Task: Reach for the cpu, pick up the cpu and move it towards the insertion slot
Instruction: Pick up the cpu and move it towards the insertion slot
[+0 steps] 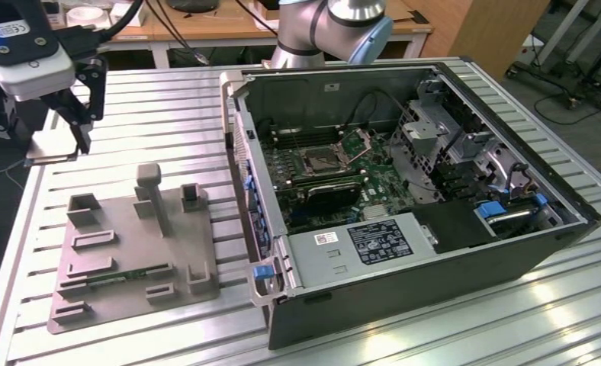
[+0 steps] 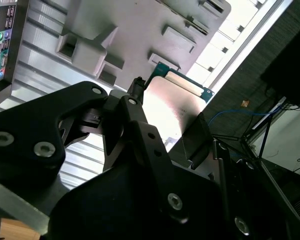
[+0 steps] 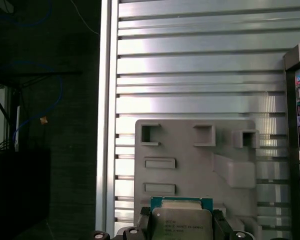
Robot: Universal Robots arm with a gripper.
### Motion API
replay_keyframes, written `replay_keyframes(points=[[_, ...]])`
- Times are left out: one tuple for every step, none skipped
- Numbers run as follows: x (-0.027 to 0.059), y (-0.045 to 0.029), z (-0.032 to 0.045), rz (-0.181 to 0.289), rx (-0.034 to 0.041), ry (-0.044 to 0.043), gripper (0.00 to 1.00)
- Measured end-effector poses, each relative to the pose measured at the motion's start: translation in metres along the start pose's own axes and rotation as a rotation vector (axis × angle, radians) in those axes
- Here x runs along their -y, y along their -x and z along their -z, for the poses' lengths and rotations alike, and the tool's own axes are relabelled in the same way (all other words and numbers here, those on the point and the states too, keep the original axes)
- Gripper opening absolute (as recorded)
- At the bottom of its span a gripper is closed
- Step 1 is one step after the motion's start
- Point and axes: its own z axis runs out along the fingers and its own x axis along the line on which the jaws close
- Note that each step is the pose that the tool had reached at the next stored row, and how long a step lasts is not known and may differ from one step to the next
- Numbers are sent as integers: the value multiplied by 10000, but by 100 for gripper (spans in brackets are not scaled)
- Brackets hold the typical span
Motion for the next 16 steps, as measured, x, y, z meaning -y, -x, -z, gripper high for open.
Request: replay_keyframes(points=[[0, 5, 0, 0, 0, 0, 55], [0, 9, 0, 0, 0, 0, 55], [0, 14, 0, 1, 0, 0, 55], [0, 19, 0, 0, 0, 0, 55], [0, 24, 1, 0, 0, 0, 55], [0, 28, 0, 0, 0, 0, 55], [0, 33, 1, 0, 0, 0, 55], [0, 39, 1, 0, 0, 0, 55], [0, 43, 1, 0, 0, 0, 55], [0, 48, 1, 0, 0, 0, 55], [0, 54, 1, 1, 1, 0, 55], [0, 59, 1, 0, 0, 0, 55], [0, 64, 2, 0, 0, 0, 55], [0, 69, 1, 0, 1, 0, 55], [0, 75, 2, 0, 0, 0, 55], [0, 80, 2, 0, 0, 0, 55]])
